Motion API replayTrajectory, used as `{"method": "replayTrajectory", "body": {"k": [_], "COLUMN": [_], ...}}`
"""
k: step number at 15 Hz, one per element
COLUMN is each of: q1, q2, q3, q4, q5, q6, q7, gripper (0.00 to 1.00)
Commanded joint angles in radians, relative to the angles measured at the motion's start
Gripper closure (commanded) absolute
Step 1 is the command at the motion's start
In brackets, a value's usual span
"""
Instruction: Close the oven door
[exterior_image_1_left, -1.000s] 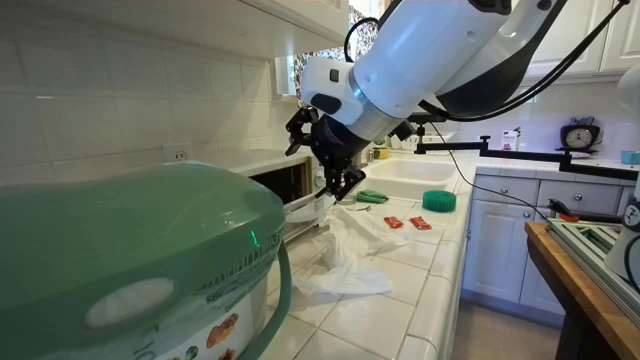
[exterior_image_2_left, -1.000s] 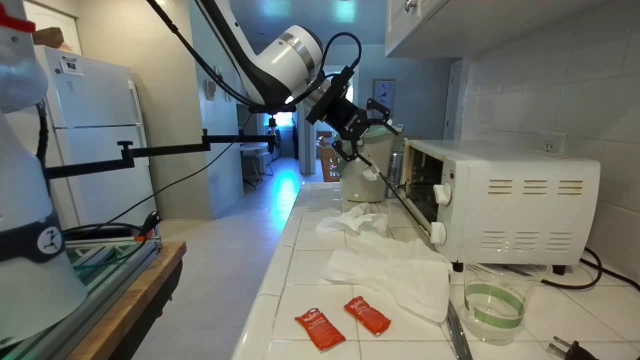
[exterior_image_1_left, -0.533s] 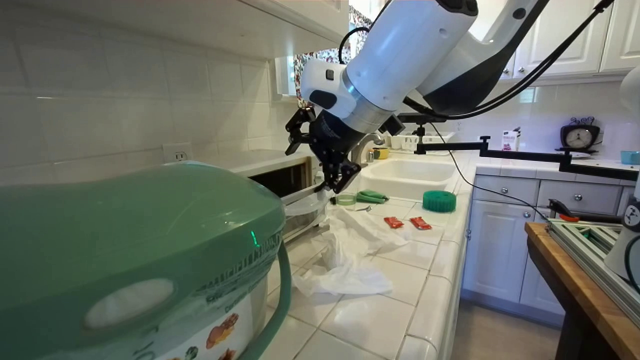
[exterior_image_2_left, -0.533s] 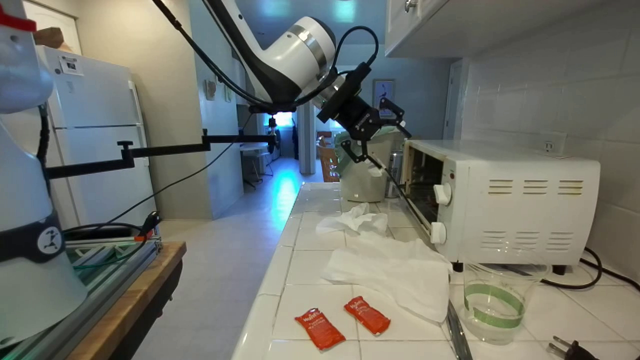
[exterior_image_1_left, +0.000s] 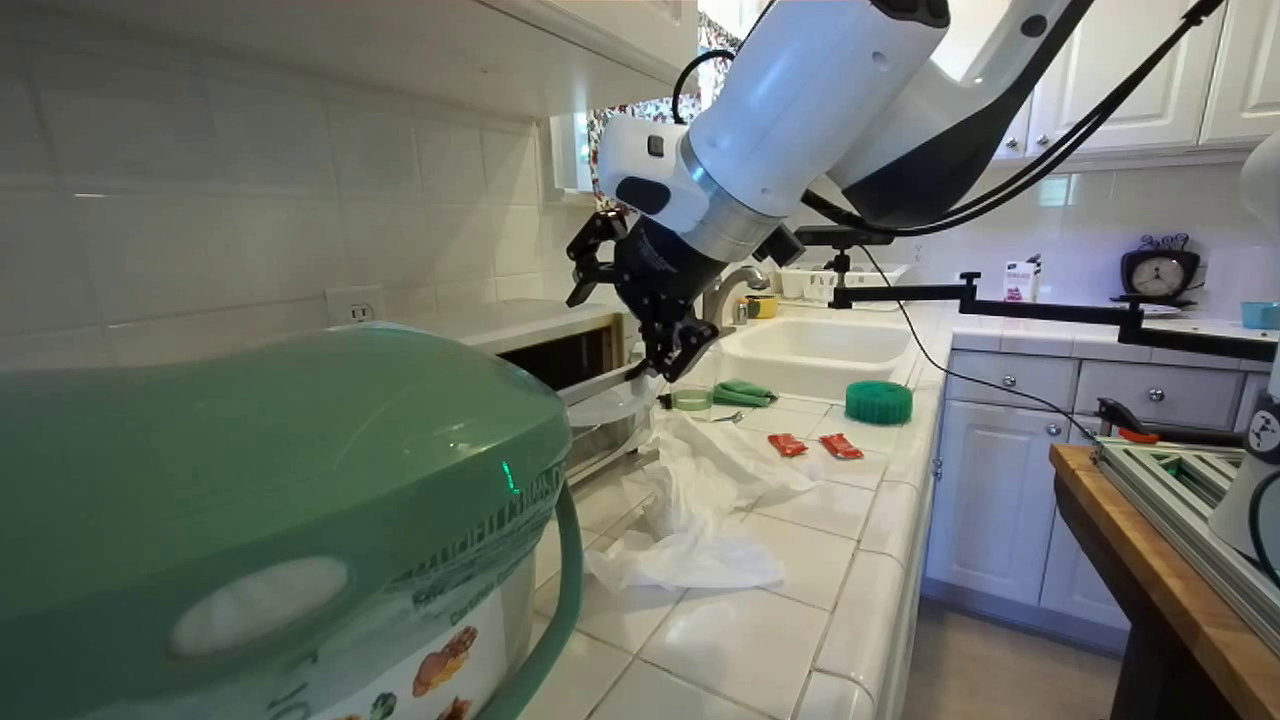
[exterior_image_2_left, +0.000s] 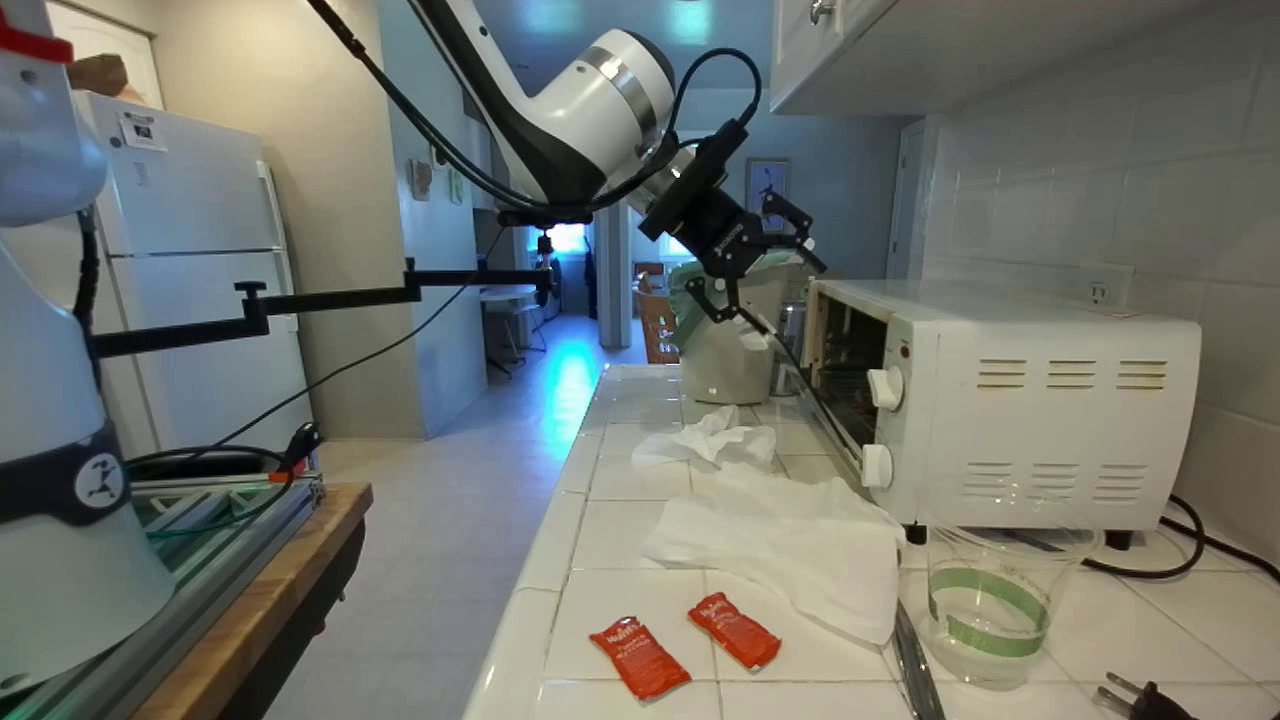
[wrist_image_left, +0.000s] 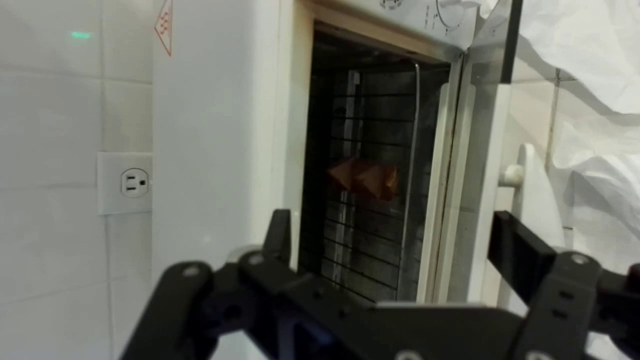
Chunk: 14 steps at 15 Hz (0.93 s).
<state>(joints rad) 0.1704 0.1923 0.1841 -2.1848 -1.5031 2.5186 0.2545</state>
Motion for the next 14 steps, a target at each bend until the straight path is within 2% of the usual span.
{"method": "replayTrajectory", "body": {"k": [1,7,14], "q1": [-0.011,-0.039,-0.039], "q2": [-0.011,-0.023,-0.031], "q3": [-0.001,-0.01,-0.025], "q4": [0.003,0.002,0.004], "q5": [0.04,0.159,0.276], "q6": [0.05,0.163,0.193], "q7": [-0.084,-0.205,-0.334], "gripper": [0.0,0.0,0.0]}}
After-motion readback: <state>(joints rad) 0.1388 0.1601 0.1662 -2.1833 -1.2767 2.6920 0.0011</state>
